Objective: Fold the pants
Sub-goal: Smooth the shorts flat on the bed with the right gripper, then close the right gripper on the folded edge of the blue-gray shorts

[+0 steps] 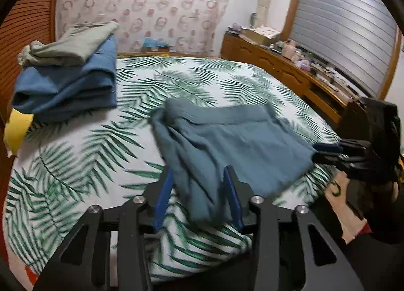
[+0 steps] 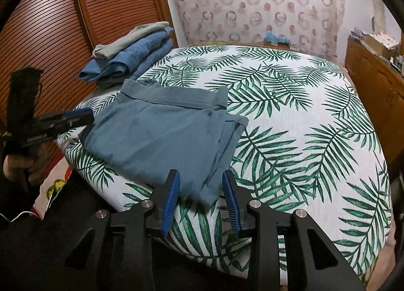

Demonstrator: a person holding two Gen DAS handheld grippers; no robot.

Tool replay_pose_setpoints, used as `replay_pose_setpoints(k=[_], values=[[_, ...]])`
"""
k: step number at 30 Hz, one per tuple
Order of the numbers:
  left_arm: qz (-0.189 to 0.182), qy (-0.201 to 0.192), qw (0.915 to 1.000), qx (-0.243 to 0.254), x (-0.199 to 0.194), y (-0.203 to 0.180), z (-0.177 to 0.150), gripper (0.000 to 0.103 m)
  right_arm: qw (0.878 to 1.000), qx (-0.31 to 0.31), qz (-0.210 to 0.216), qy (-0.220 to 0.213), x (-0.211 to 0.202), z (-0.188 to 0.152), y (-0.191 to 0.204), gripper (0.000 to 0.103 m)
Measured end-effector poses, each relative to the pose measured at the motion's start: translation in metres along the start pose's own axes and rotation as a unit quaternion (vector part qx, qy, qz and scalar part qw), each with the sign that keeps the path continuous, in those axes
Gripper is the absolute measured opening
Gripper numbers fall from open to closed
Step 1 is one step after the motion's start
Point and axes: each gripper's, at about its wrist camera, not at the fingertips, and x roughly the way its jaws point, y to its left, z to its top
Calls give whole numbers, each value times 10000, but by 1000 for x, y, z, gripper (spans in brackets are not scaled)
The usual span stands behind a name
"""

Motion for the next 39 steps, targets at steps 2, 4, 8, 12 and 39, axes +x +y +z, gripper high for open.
replay_pose_setpoints(k=[2, 4, 8, 12, 39], values=[[-71, 52, 10000, 16, 2, -4, -3, 33, 10000, -2, 2, 4, -1, -2, 1, 36], [-94, 116, 9999, 81, 6, -8, -6, 33, 10000, -13, 1, 17, 1, -2, 1, 34], [-38, 180, 9998, 28, 8, -6, -9, 33, 10000, -2, 60, 20, 2, -2, 1, 30], [-54, 234, 9997, -8, 7, -2, -13, 33, 10000, 2, 83, 55, 4, -4, 1, 27], [385, 181, 9991, 68, 1, -1, -10, 45, 9997, -240, 76, -73, -12, 1, 8, 3]])
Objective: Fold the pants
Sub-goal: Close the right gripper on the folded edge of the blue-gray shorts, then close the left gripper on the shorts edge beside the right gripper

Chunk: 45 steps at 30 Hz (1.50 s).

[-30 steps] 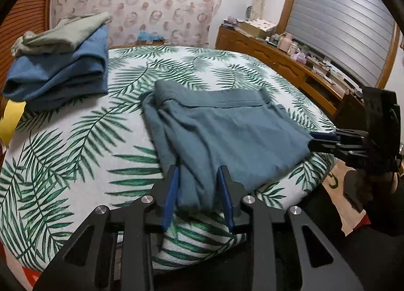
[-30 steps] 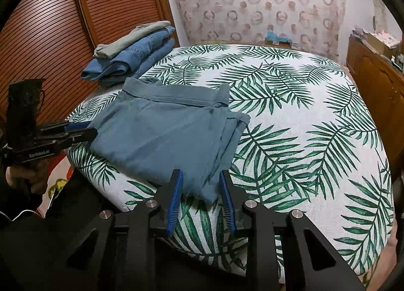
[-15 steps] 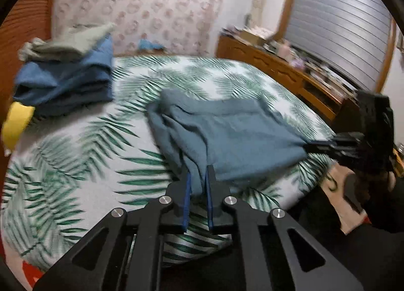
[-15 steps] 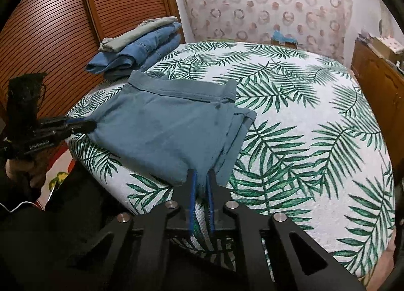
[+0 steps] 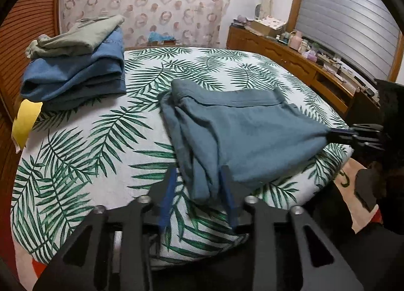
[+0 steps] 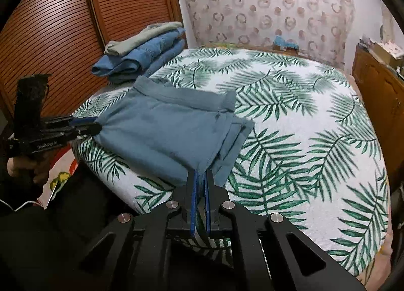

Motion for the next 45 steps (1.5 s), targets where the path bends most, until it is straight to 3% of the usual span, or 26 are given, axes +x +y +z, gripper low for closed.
replay_pose_setpoints(k=[3, 5, 6, 10, 16, 26, 35, 41, 45], values=[[-21, -3, 10000, 29, 2, 2, 5, 58, 9999, -33, -146, -22, -2, 5, 1, 12], [-40, -30, 10000, 1, 3, 4, 11, 78, 9995, -61, -291, -46, -1, 9, 2, 16], [-38, -50, 10000, -19, 5, 6, 16, 79, 9995, -58, -300, -68, 0, 11, 2, 18], [26, -96, 10000, -12, 11, 9, 32, 79, 9992, 8, -390, -98, 6, 23, 0, 37], [114, -99, 9999, 63, 27, 15, 55, 79, 9986, 81, -520, 7, 32, 36, -3, 46], [67, 33, 10000, 49, 50, 28, 74, 78, 9976, 351, -508, 323, 70, 47, -15, 46], [-109, 279, 9995, 110, 67, 34, 76, 63, 9969, 210, -705, 284, 86, 53, -16, 47], [-213, 350, 9989, 206, 69, 30, 79, 51, 9979, 149, -586, 216, 88, 53, -14, 46], [-290, 348, 9988, 177, 70, 32, 81, 49, 9987, 185, -445, 187, 87, 50, -18, 30]])
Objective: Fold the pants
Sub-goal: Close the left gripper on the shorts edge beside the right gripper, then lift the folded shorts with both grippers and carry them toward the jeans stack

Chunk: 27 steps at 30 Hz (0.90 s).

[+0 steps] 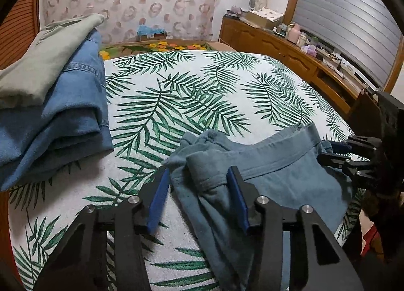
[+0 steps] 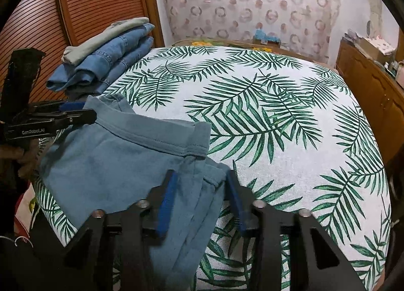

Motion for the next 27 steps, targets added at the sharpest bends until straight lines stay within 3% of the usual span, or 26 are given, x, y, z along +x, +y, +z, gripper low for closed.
replay_pose_setpoints(k=[3, 10, 14, 22, 27], values=[[-14, 49, 10000, -32, 2, 1, 2, 49, 9999, 28, 148, 41, 0, -1, -2, 20], [-112, 139, 9998, -51, 7, 3, 3, 49, 9997, 75, 243, 46, 3, 2, -3, 13], [-263, -7, 9997, 24, 2, -4, 3, 21, 9996, 42, 286, -11, 0, 3, 0, 11], [-383, -478, 9981, 8, -27, -8, 9, 17, 9991, -24, 294, -296, -18, 10, 5, 10], [-228, -736, 9970, 67, -46, -12, 17, 16, 9981, -180, 283, -526, -32, 17, 11, 10]])
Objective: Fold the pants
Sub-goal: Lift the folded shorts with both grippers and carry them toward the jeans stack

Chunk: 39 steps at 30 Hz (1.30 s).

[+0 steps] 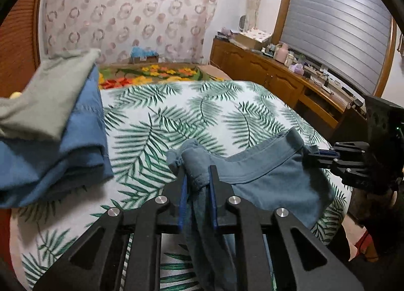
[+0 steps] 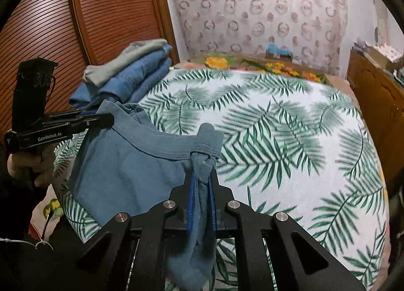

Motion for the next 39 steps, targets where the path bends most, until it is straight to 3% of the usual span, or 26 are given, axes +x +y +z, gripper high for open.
replay_pose_setpoints(k=[15, 27, 39], values=[[337, -665, 9972, 109, -34, 3, 40, 16, 9968, -446, -60, -656, -21, 43, 12, 9], [480, -958, 9942, -45, -51, 23, 53, 16, 9941, -811, -6, -726, -3, 71, 20, 9], [804, -1436, 9862, -196, -71, 60, 78, 16, 9849, -1423, 51, -983, 30, 133, 35, 9]])
